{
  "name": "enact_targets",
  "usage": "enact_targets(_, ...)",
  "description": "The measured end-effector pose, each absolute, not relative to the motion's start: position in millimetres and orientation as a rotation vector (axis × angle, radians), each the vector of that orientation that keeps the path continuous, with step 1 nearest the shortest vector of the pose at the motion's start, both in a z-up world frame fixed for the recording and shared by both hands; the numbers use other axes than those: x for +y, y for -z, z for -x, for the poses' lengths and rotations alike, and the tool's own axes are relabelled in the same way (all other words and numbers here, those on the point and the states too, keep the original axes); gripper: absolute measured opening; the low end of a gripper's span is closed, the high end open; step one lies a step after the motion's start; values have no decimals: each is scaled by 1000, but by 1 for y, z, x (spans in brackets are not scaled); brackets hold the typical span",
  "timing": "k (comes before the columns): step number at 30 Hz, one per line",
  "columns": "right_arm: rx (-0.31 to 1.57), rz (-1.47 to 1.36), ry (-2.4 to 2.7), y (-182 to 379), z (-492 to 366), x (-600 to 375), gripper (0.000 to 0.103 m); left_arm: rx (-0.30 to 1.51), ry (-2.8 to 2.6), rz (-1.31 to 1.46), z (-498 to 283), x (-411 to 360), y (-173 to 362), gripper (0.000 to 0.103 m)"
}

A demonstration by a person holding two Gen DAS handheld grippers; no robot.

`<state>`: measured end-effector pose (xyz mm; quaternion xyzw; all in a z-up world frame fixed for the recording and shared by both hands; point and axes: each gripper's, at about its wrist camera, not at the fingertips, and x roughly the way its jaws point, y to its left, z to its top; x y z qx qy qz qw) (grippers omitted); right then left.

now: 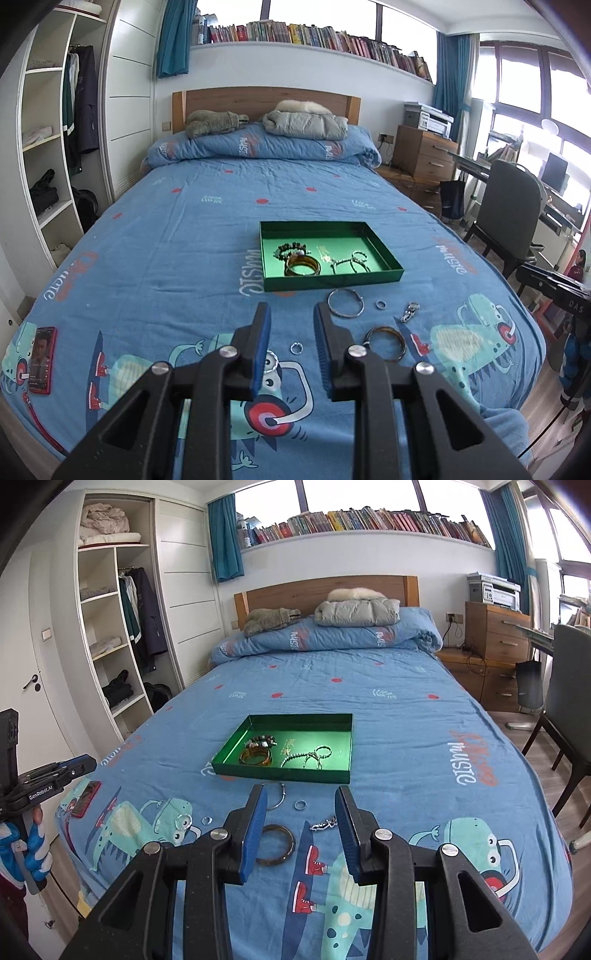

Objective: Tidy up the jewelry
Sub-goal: 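Lift both open tools out of the green tray, then grasp the small silver ring with the left tool while the right tool grasps the silver wristwatch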

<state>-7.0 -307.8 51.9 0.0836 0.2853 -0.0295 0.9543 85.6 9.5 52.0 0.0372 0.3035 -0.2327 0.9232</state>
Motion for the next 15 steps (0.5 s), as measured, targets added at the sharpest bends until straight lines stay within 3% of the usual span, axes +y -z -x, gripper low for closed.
enact_targets(15, 738, -268, 82, 45, -58, -338, 37, 795, 638, -142, -141, -45, 62, 23)
